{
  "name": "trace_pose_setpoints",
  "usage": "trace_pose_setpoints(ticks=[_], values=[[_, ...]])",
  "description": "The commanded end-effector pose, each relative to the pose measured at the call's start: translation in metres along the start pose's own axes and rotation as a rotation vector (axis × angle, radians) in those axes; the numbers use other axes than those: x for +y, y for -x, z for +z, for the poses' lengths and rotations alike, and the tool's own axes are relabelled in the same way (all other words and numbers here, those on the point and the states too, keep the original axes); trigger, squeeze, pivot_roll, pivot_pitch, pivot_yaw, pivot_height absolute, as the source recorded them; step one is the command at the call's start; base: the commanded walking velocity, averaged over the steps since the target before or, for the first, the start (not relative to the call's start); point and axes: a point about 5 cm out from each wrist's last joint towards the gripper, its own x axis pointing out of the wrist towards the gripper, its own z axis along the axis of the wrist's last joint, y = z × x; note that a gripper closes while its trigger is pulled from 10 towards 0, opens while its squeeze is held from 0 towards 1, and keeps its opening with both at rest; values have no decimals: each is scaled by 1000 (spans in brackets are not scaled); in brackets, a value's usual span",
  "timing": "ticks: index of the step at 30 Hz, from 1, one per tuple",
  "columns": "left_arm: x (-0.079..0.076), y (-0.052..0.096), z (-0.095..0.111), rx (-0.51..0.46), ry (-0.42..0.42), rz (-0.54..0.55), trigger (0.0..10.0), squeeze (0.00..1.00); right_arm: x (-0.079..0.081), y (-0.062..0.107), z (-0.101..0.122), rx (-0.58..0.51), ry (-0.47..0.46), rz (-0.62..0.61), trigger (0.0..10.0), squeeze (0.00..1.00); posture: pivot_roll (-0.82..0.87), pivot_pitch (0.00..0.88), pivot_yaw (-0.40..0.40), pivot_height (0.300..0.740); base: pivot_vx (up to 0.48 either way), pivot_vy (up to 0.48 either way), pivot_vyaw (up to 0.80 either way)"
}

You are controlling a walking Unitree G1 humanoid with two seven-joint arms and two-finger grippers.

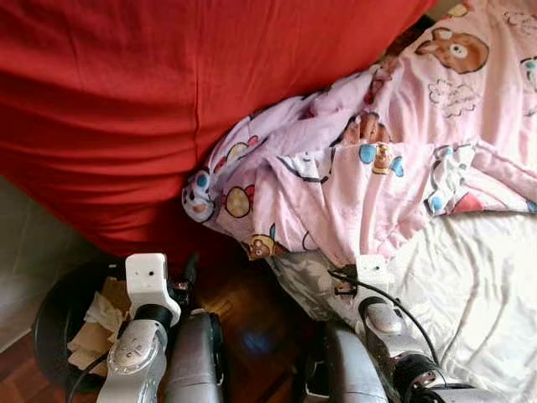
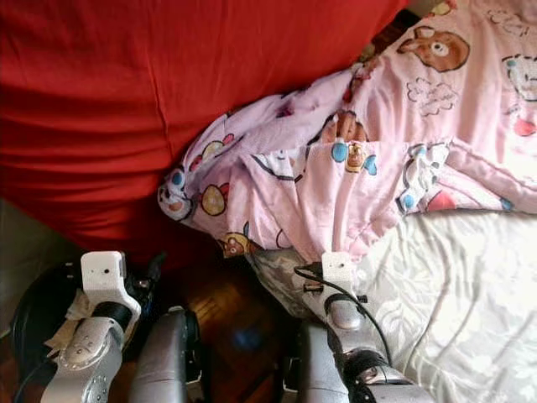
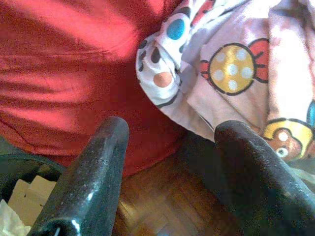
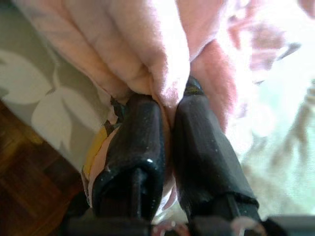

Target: Clean up the room

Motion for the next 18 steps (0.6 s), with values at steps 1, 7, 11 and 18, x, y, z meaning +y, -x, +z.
trace_pose_setpoints(ticks=[1, 7, 11, 18], values=[[7, 4, -11, 36, 9, 40, 10000, 0, -10, 4, -15, 49, -56, -27, 0, 0, 141, 162, -97, 624, 0, 0, 0], [16, -5, -20, 58, 31, 71, 10000, 0, -16, 5, -10, -34, -168, -2, 0, 0, 94, 77, -99, 624, 0, 0, 0], [22, -11, -31, 81, 47, 89, 10000, 0, -18, 11, -15, -108, -221, 18, 0, 0, 70, 16, -89, 624, 0, 0, 0], [25, -6, -53, 149, 33, 82, 10000, 0, -23, 23, -37, -111, -318, -26, 9333, 0, 45, 0, -61, 624, 0, 0, 0]])
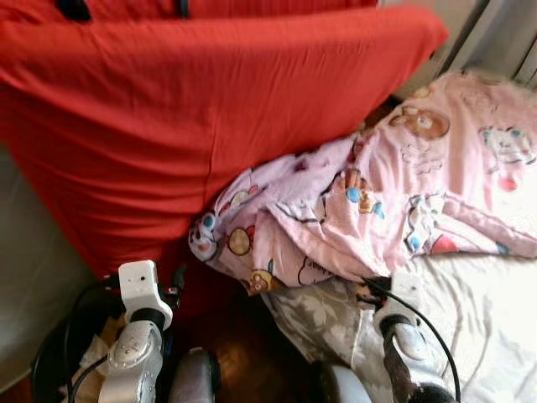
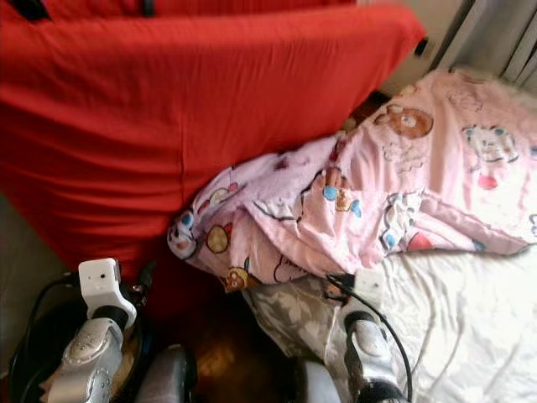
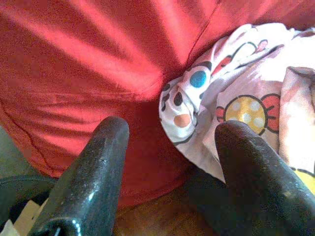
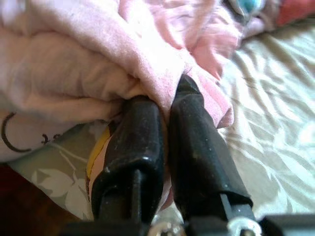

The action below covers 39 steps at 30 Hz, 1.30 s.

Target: Clean up the room

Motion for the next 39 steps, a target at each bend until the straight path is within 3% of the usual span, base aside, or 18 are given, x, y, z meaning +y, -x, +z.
trace_pose_setpoints(ticks=[1, 2, 10, 23, 28, 39], values=[[3, 4, -10, 35, -14, 3, 10000, 0, -1, 2, -3, 0, -18, -5, 9333, 0, 45, 0, -61, 624, 0, 0, 0], [4, 3, -13, 43, -13, 4, 10000, 0, 0, 3, -5, 1, -20, 5, 10000, 0, 44, 0, -57, 624, 0, 0, 0], [7, 8, -58, 209, -33, 6, 10000, 0, 12, 7, -13, 6, -30, 47, 10000, 0, 45, 0, -40, 649, 0, 0, 0], [12, 20, -100, 421, -63, 27, 10000, 0, 10, 9, -17, 25, -21, 51, 10000, 0, 52, 0, -56, 729, 0, 0, 0], [13, 34, -119, 538, -106, 9, 10000, 0, 9, 9, -17, 31, 0, 64, 10000, 0, 55, 0, -72, 740, 0, 0, 0], [18, 60, -143, 675, -141, 38, 10000, 0, 6, 14, -28, 73, 22, 55, 10000, 0, 37, 0, -70, 740, 0, 0, 0]])
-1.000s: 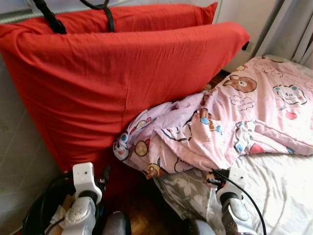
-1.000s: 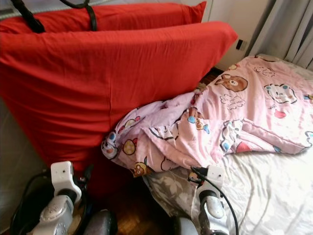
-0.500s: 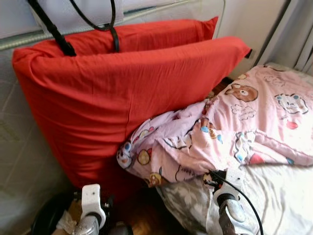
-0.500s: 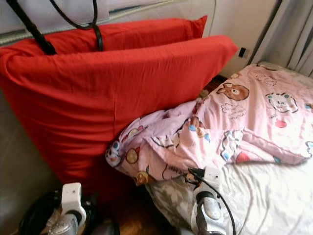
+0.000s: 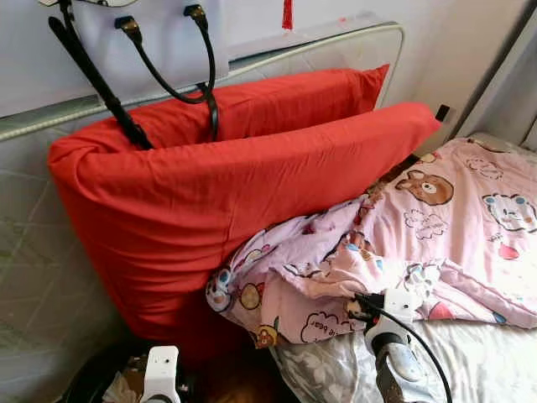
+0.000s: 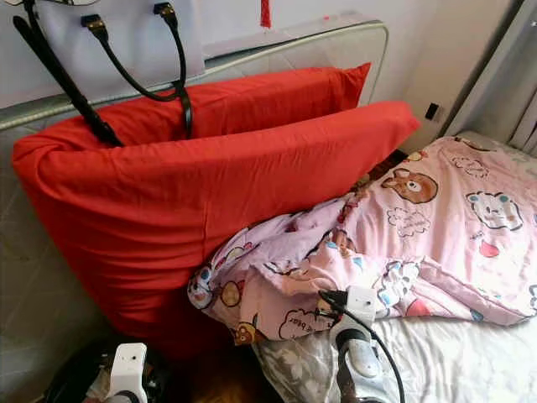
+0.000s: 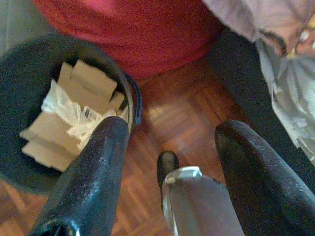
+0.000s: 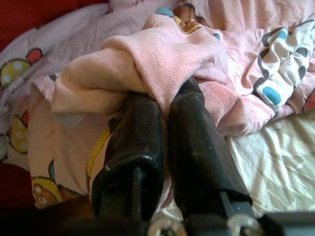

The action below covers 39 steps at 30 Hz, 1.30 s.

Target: Clean up the room

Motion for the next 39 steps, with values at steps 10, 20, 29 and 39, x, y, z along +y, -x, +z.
trace_pose_setpoints(ticks=[10, 20, 29, 39], values=[[0, 3, -14, 51, 17, 19, 10000, 0, 2, 2, -6, 17, 9, 4, 10000, 0, 39, 0, -65, 740, 0, 0, 0], [1, 5, -18, 62, 27, 30, 10000, 0, -4, 5, -11, 47, 7, -8, 10000, 0, 31, 4, -64, 740, -234, 0, 0], [-1, 6, -21, 67, 37, 29, 10000, 0, -8, 7, -18, 85, 2, -17, 10000, 0, 26, 9, -68, 740, -254, 0, 0], [-3, 6, -22, 70, 40, 27, 10000, 0, -10, 7, -19, 113, 4, -27, 10000, 0, 25, 11, -74, 740, -259, 0, 0]])
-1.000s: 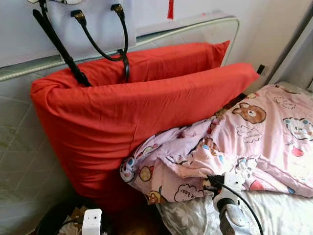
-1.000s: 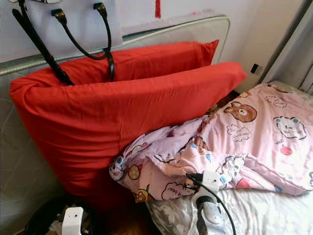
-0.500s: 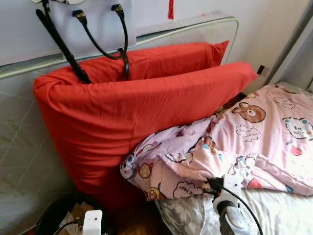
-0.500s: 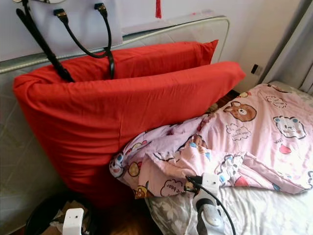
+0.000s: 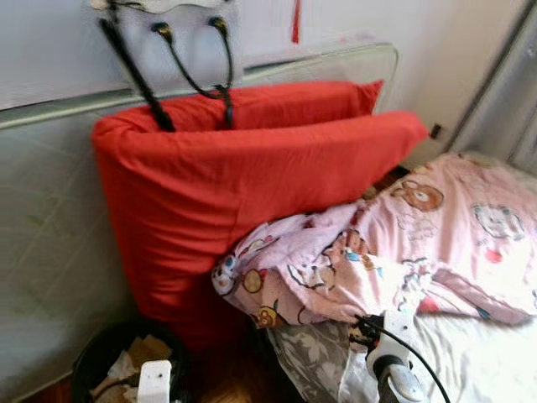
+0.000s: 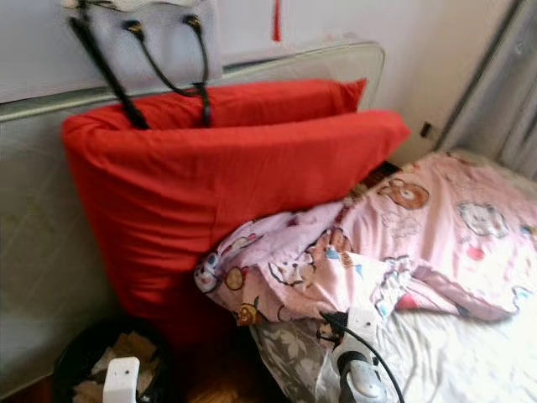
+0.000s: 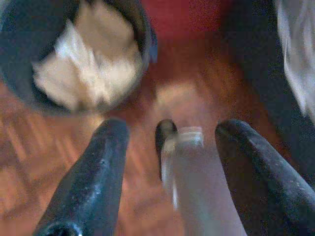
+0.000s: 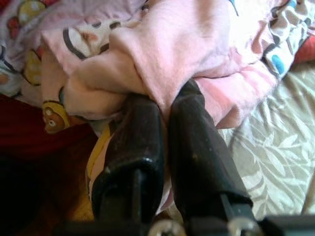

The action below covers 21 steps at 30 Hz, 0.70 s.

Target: Clean up the room

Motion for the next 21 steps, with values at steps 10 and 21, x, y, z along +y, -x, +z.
trace_pose_setpoints(ticks=[10, 21], values=[[-1, -1, 4, -3, -8, -1, 10000, 0, -6, 2, -3, 2, -8, -17, 10000, 0, 25, 8, -74, 740, -259, 0, 0], [-1, -1, 4, -3, -10, 5, 10000, 0, -4, 0, 6, -50, -3, -14, 10000, 0, 26, 1, -78, 740, -258, 0, 0]])
